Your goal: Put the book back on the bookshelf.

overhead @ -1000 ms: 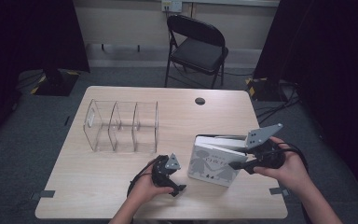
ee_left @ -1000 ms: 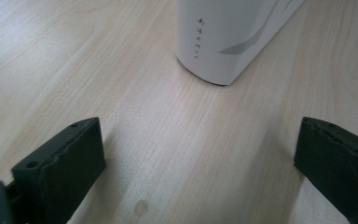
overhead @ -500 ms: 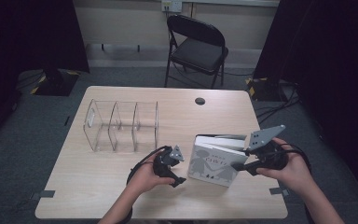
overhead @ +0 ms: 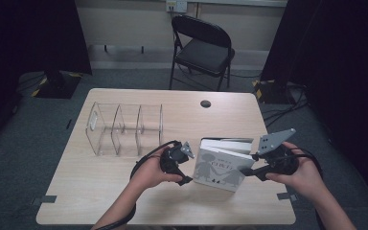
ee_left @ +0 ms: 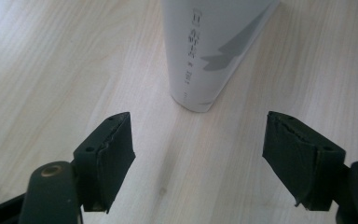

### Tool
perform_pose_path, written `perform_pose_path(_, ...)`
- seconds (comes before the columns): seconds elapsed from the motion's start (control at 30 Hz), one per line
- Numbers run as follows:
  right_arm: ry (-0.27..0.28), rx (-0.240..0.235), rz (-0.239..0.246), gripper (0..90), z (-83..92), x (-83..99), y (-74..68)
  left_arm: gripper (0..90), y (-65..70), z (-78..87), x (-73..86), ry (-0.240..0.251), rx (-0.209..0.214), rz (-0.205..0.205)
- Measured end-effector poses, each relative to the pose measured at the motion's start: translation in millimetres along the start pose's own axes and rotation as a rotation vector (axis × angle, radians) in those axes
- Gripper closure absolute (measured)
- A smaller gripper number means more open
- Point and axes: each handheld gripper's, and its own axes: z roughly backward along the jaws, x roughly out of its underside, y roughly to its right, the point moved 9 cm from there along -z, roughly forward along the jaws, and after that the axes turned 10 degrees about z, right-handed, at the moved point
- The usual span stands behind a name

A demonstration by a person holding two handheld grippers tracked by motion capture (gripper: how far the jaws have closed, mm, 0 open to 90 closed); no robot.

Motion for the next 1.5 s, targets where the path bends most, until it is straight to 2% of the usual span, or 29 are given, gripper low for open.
perform_pose_path(0.13,0.004,-0.004,0.001,53.6,-0.8,0.4,-0.2,24.7,1.6,10.2,-6.9,-0.021,0.019,0.021)
perform_pose_path(0.4,0.000,-0.006,0.002,53.2,-1.2,1.3,-1.0,24.6,4.8,28.5,-25.2,-0.046,0.008,-0.002)
perform_pose_path(0.47,-0.005,-0.004,0.004,52.8,-0.9,1.9,-1.3,24.6,5.1,32.1,-29.6,-0.053,0.005,-0.022)
perform_pose_path(0.63,0.000,-0.004,0.003,51.7,-1.3,2.9,-0.8,24.1,7.4,39.2,-42.3,-0.044,0.008,-0.007)
perform_pose_path(0.7,-0.002,-0.003,-0.003,51.3,-1.9,3.9,-0.9,23.3,8.3,41.4,-47.3,-0.049,0.008,-0.028)
perform_pose_path(0.77,0.003,-0.002,0.003,51.1,-2.5,4.6,-0.4,23.0,10.6,42.3,-50.9,-0.056,0.010,-0.044)
perform_pose_path(0.87,-0.001,0.001,-0.005,50.8,-2.1,6.3,-0.4,21.9,11.1,42.7,-54.5,-0.070,0.011,-0.045)
perform_pose_path(0.9,0.006,-0.012,-0.009,50.8,-2.6,6.3,-1.7,21.6,11.7,42.2,-55.2,-0.073,0.015,-0.042)
perform_pose_path(1.0,0.002,-0.006,-0.004,50.7,-1.6,7.4,-1.4,21.1,11.7,42.5,-59.3,-0.069,0.013,-0.066)
perform_pose_path(1.13,0.001,-0.008,-0.004,50.5,-2.6,8.1,-2.3,20.3,7.3,42.4,-65.6,-0.065,-0.006,-0.067)
perform_pose_path(1.23,-0.003,-0.006,-0.006,50.5,-2.3,8.2,-2.7,20.1,9.0,42.5,-68.8,-0.076,0.008,-0.081)
perform_pose_path(1.33,-0.001,-0.008,-0.004,50.5,-2.4,8.3,-2.7,20.2,11.3,42.4,-73.4,-0.074,-0.001,-0.103)
perform_pose_path(1.5,-0.005,-0.006,-0.008,50.4,-2.8,9.5,-2.9,20.7,14.5,42.4,-81.3,-0.061,0.000,-0.117)
